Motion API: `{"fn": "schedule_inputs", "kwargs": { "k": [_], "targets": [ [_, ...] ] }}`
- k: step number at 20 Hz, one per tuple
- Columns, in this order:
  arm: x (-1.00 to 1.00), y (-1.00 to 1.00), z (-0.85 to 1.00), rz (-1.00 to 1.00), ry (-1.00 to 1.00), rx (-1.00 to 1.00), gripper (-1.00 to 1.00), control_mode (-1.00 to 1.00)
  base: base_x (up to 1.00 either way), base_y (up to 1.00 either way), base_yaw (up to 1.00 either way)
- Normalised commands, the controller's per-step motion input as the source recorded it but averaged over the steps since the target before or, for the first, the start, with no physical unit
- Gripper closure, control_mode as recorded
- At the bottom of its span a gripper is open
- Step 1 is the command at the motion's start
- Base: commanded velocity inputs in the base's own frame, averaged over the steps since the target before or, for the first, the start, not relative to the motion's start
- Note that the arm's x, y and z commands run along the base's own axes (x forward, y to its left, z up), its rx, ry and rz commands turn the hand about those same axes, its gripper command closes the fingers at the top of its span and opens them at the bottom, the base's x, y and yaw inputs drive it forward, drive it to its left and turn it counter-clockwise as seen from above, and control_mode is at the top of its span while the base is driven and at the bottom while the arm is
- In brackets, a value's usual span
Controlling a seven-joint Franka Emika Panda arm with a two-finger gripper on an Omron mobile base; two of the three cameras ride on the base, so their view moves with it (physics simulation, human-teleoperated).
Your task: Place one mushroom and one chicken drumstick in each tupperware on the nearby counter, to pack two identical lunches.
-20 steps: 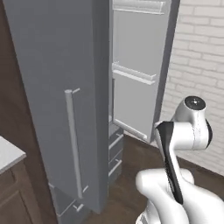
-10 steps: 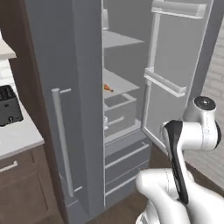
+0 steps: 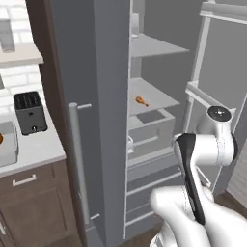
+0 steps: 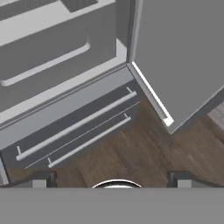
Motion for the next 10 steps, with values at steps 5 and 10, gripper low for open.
{"fn": "schedule_inputs", "kwargs": {
  "k": [5, 10],
  "targets": [
    [0.0, 0.0, 0.0, 0.0, 0.0, 0.0, -1.0, 1.0, 0.66, 0.01, 0.15],
    [0.0, 0.0, 0.0, 0.0, 0.0, 0.0, -1.0, 1.0, 0.51, -0.28, 0.18]
  ]
}}
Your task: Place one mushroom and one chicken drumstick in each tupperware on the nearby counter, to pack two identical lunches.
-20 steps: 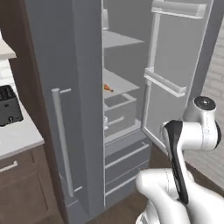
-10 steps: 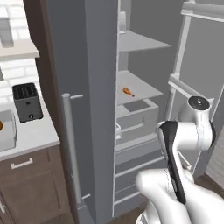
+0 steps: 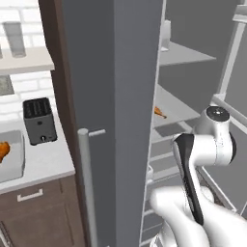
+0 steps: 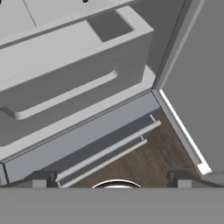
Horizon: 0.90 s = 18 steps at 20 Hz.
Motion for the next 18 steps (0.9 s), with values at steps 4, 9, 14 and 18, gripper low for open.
{"fn": "schedule_inputs", "kwargs": {
  "k": [4, 9, 14, 18],
  "targets": [
    [0.0, 0.0, 0.0, 0.0, 0.0, 0.0, -1.0, 1.0, 0.48, -0.44, 0.12],
    [0.0, 0.0, 0.0, 0.0, 0.0, 0.0, -1.0, 1.0, 0.72, 0.07, 0.08],
    [0.0, 0.0, 0.0, 0.0, 0.0, 0.0, -1.0, 1.0, 0.47, 0.29, 0.23],
    [0.0, 0.0, 0.0, 0.0, 0.0, 0.0, -1.0, 1.0, 0.4, 0.33, 0.24]
  ]
}}
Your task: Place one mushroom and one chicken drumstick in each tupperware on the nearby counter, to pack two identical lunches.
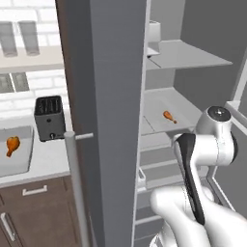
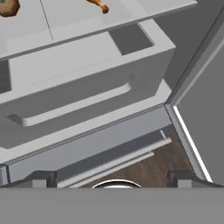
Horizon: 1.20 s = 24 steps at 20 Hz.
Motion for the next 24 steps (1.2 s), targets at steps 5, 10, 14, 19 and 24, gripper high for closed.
{"fn": "schedule_inputs", "kwargs": {
  "k": [5, 10, 14, 19, 24],
  "targets": [
    [0.0, 0.0, 0.0, 0.0, 0.0, 0.0, -1.0, 1.0, 0.82, 0.08, 0.09],
    [0.0, 0.0, 0.0, 0.0, 0.0, 0.0, -1.0, 1.0, 0.98, 0.03, 0.0],
    [0.0, 0.0, 0.0, 0.0, 0.0, 0.0, -1.0, 1.0, 1.0, -0.06, 0.0],
    [0.0, 0.0, 0.0, 0.0, 0.0, 0.0, -1.0, 1.0, -0.16, -0.59, 0.06],
    [0.0, 0.0, 0.0, 0.0, 0.0, 0.0, -1.0, 1.0, 0.86, 0.05, -0.06]
  ]
}}
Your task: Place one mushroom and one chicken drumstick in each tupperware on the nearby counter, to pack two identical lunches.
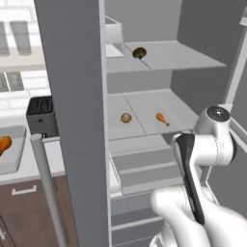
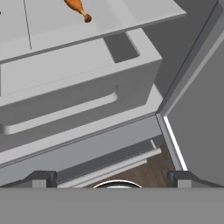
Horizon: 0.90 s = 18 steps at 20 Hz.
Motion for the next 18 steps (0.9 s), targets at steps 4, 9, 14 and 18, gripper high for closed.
{"fn": "schedule_inputs", "kwargs": {
  "k": [4, 9, 14, 18],
  "targets": [
    [0.0, 0.0, 0.0, 0.0, 0.0, 0.0, -1.0, 1.0, 0.99, 0.16, -0.01],
    [0.0, 0.0, 0.0, 0.0, 0.0, 0.0, -1.0, 1.0, 1.0, 0.33, 0.0],
    [0.0, 0.0, 0.0, 0.0, 0.0, 0.0, -1.0, 1.0, -0.14, 0.28, 0.44],
    [0.0, 0.0, 0.0, 0.0, 0.0, 0.0, -1.0, 1.0, 0.09, -0.04, 0.19]
  ]
}}
